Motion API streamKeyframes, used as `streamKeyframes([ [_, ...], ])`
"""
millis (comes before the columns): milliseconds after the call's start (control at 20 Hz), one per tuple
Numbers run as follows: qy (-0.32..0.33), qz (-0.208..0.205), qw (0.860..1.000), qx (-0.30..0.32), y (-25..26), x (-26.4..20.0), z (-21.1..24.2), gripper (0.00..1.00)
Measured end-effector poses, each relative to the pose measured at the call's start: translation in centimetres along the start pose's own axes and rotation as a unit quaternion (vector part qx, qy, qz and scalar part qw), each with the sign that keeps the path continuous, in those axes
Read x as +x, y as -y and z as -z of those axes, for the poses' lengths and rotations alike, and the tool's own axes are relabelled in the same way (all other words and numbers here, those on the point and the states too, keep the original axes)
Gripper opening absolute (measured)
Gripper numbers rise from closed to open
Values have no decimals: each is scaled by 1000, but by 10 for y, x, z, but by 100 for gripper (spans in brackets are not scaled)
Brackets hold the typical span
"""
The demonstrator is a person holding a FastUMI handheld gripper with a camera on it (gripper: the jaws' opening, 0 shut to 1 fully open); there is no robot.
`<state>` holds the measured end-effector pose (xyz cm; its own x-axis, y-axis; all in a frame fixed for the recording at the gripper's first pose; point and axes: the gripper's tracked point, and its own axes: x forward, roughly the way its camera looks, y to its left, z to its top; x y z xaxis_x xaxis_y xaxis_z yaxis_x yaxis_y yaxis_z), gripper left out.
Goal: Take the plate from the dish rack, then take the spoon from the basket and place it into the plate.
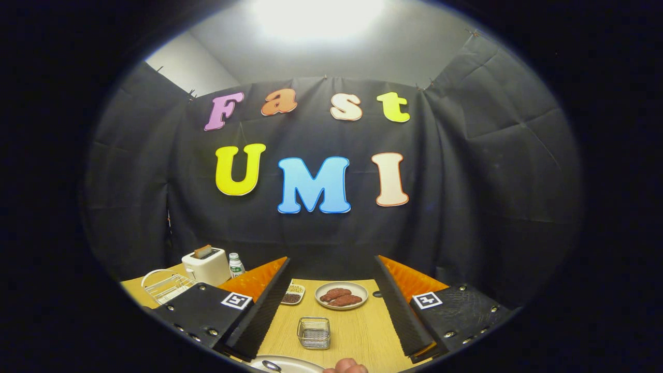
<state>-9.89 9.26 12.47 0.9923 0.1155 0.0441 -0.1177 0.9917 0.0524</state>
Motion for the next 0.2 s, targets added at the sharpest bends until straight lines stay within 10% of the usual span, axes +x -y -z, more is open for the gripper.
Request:
streamKeyframes([
  [200,0,-2,1000,17,11,-3,7,97],
])
